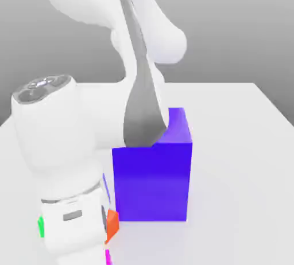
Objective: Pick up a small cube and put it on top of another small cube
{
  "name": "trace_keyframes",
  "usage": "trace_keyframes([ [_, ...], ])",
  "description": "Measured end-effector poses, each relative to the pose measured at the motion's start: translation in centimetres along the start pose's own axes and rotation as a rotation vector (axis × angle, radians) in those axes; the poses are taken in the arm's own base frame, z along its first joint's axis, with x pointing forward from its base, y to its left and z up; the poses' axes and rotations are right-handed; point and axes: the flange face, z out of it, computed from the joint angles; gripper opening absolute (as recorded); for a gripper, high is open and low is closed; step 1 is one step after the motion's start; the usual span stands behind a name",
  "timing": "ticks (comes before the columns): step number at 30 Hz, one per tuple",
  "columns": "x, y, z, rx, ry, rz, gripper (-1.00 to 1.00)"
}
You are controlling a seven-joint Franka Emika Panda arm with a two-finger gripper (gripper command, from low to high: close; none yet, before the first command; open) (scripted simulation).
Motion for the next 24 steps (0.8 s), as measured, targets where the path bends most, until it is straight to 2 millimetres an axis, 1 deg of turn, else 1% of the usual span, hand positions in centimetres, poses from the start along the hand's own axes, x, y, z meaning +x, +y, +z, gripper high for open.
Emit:
trace_keyframes([
  [1,-1.3,0.6,-0.9,-0.018,-0.001,-0.016,-1.00],
  [2,-2.5,0.4,-1.5,-0.021,-0.011,-0.043,-1.00],
  [4,-4.5,-0.8,-2.2,-0.008,-0.039,-0.110,-1.00],
  [9,-9.0,-5.2,-3.3,0.061,-0.117,-0.294,-1.00],
  [15,-13.4,-11.5,-4.2,0.175,-0.201,-0.517,-1.00],
  [16,-14.0,-12.3,-3.9,0.190,-0.209,-0.541,-1.00],
  [17,-14.5,-12.7,-3.2,0.198,-0.213,-0.552,-1.00],
  [20,-15.6,-13.5,0.2,0.204,-0.217,-0.562,-1.00],
  [21,-15.9,-13.7,1.3,0.205,-0.217,-0.564,1.00],
  [24,-15.9,-13.7,1.3,0.205,-0.217,-0.564,1.00],
])
